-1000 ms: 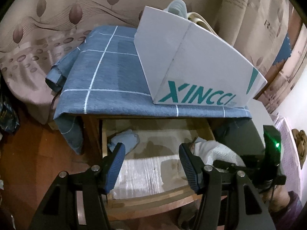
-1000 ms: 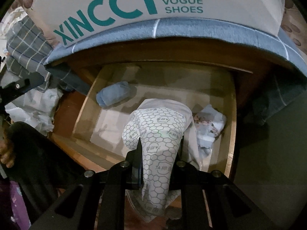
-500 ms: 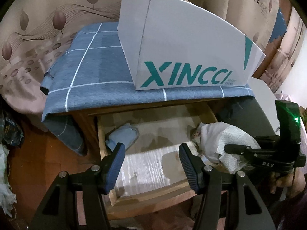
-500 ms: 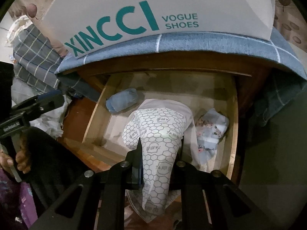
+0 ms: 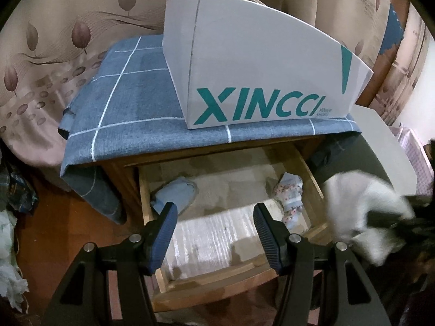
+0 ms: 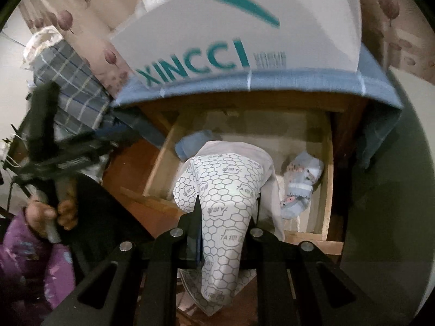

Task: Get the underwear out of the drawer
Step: 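Carry the underwear into the shoe box and open the right tool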

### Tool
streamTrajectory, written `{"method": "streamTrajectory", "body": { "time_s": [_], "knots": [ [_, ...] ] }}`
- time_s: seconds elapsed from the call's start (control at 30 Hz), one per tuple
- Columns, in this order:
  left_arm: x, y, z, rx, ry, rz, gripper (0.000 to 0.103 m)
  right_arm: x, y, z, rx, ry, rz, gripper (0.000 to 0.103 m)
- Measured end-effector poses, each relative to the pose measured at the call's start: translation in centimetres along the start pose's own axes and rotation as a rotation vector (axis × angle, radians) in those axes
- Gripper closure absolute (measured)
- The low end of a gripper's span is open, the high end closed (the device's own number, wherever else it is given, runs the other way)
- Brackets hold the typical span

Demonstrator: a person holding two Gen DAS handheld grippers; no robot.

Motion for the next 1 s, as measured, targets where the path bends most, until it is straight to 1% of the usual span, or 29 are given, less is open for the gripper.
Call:
{"method": "streamTrajectory", "body": {
  "time_s": [0.1,0.2,0.3,0.4,0.5,0.6,0.73,0.87,1.0],
  "knots": [
    [0.0,0.0,0.1,0.005,0.009,0.000,0.043,-3.1,1.5,-1.3,-0.015,0.014,0.063,0.089],
    [-0.1,0.0,0.2,0.012,0.017,0.004,0.043,-6.5,3.5,-3.0,-0.059,-0.002,0.132,0.089],
    [-0.2,-0.1,0.3,0.019,0.022,0.005,0.043,-9.7,6.1,-4.6,-0.095,0.000,0.201,0.089],
    [-0.2,-0.2,0.2,0.021,0.030,0.005,0.043,-11.4,8.4,-5.5,-0.131,-0.019,0.246,0.089],
    [-0.2,-0.2,0.1,0.019,0.030,0.002,0.043,-12.5,10.9,-5.6,-0.139,-0.035,0.286,0.088],
    [-0.2,-0.2,0.1,0.023,0.035,0.004,0.043,-13.1,13.5,-5.1,-0.145,-0.054,0.322,0.088],
    [-0.1,-0.3,0.1,0.031,0.045,0.000,0.043,-12.2,17.0,-3.4,-0.129,-0.080,0.328,0.088],
    [0.0,-0.3,0.2,0.040,0.054,0.001,0.043,-10.2,19.1,-1.7,-0.102,-0.101,0.310,0.088],
    [0.1,-0.4,0.2,0.050,0.062,-0.003,0.043,-7.9,20.4,0.3,-0.067,-0.124,0.286,0.088]
  ]
}}
Point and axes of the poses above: each gripper's, at about its wrist camera, not at the fingertips, and x roughly the way its jaws point, z to its right, y to its top, the point moved 7 cm from there along x, roughly the way its jaws point, and after that the axes turned 4 degrees about y, right-handed, at the moved point
